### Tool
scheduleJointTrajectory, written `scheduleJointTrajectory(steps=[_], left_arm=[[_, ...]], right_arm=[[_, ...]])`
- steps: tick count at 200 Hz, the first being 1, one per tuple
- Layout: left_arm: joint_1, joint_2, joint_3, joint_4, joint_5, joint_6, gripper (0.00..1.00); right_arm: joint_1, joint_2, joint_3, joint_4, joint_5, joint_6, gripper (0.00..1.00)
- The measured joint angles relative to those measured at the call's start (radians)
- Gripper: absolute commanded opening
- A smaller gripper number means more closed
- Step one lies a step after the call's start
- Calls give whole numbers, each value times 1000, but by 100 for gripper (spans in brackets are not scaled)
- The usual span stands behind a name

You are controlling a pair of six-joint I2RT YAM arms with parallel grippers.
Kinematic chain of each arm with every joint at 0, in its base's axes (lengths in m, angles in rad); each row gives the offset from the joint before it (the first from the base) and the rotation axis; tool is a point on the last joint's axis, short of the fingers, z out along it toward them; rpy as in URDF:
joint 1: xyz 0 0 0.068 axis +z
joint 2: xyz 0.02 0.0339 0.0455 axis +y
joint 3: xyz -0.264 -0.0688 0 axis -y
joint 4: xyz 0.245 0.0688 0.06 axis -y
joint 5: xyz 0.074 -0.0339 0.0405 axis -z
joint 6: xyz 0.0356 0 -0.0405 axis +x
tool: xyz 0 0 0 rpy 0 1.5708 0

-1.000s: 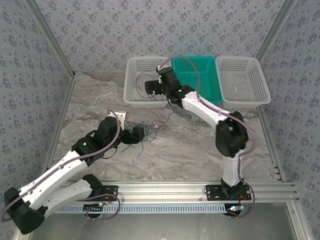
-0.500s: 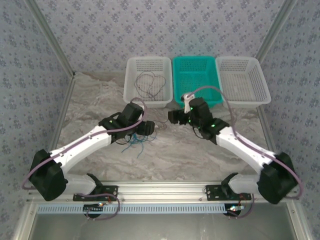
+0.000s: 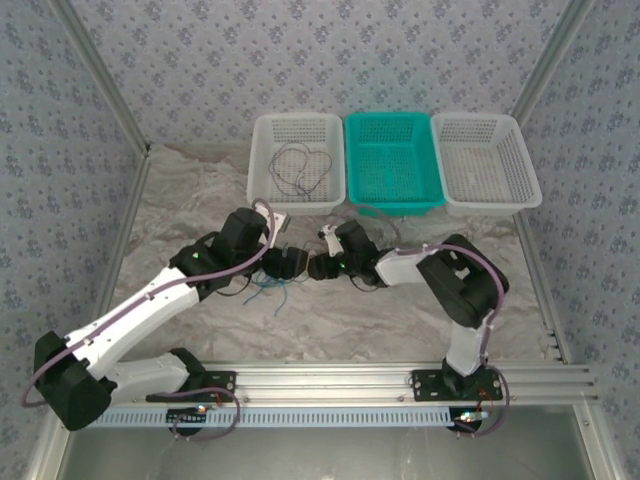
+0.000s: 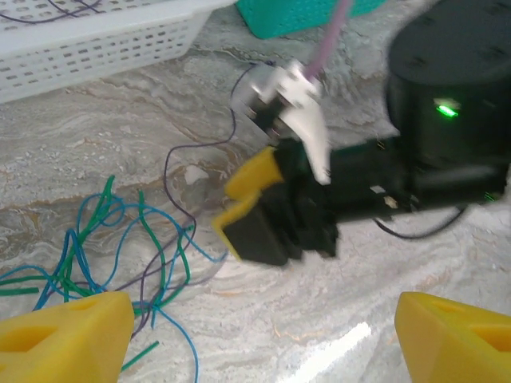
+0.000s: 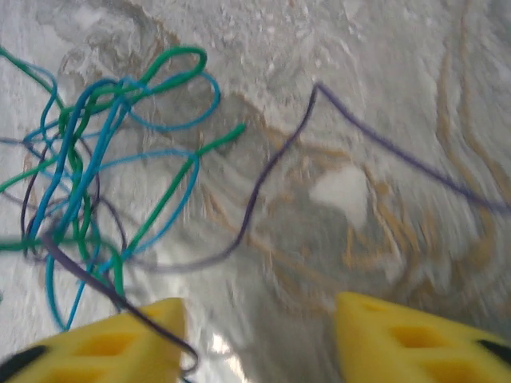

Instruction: Untangle the cables

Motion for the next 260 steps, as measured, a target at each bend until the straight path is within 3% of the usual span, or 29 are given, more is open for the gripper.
scheduleJointTrajectory(steps=[30,76,134,215,260], left_arm=[[2,-41,-26,-19,4,4,88],[56,-105,-71,-28,-64,-47,98],[303,-62,-113,-30,-94,-249,99],[308,147,-195,43,6,-320,99],[309,277,-220,96,27,-331,81]], right_arm=[[2,35,35,48,-12,21,0],[24,-164,24,-45,-16,-28,0],[46,-410,28,-134,-99,-101,0],[76,-551,68,-191,-165,-118,0],[76,-570,74,-190,-167,-105,0]])
